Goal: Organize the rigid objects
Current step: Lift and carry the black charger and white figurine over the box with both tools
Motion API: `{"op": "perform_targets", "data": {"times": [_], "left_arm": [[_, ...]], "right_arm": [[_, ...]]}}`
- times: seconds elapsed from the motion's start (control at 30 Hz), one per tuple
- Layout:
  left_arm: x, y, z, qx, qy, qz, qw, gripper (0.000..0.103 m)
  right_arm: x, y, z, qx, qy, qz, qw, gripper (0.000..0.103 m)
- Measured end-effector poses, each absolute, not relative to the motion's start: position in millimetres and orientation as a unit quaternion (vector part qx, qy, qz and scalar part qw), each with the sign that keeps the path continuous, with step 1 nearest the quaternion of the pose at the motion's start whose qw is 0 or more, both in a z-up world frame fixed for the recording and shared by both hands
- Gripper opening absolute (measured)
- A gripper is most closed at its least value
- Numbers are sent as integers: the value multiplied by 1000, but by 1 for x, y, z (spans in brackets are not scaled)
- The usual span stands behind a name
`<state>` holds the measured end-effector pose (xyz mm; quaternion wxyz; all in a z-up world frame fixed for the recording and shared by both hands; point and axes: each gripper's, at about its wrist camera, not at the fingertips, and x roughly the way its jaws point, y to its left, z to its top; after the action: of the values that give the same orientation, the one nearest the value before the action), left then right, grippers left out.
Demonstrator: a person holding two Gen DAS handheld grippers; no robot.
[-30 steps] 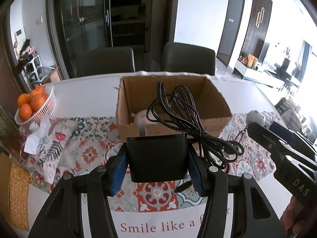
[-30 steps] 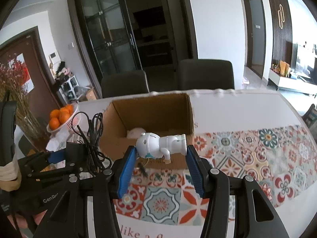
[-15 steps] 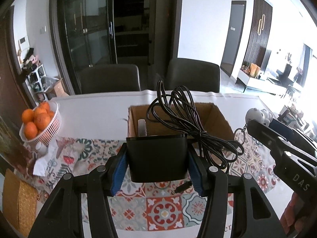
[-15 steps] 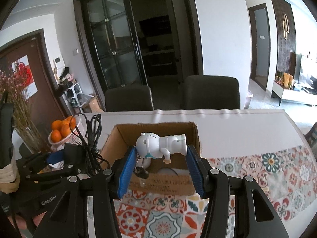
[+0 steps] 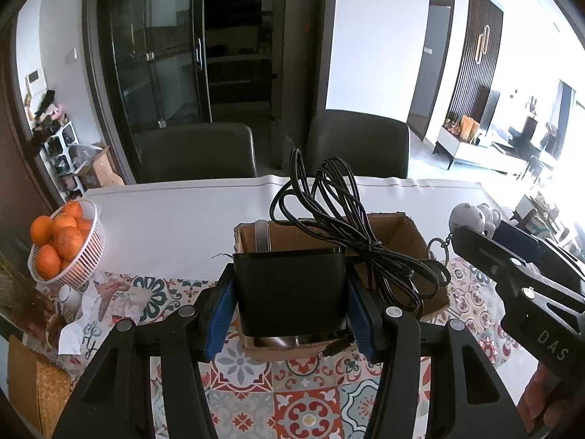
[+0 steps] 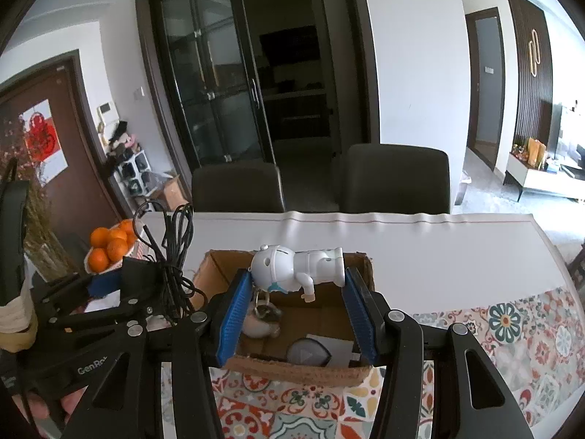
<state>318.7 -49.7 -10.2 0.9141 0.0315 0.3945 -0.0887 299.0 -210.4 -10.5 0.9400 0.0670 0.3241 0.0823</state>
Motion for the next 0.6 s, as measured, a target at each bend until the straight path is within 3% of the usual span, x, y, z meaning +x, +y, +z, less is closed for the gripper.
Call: {"op": "perform_targets", "data": {"times": [0.6], "left_arm": [[370, -54, -69, 56, 464, -68, 881, 55]], "right_arm": [[353, -204, -59, 43, 408, 75, 909, 53]]}}
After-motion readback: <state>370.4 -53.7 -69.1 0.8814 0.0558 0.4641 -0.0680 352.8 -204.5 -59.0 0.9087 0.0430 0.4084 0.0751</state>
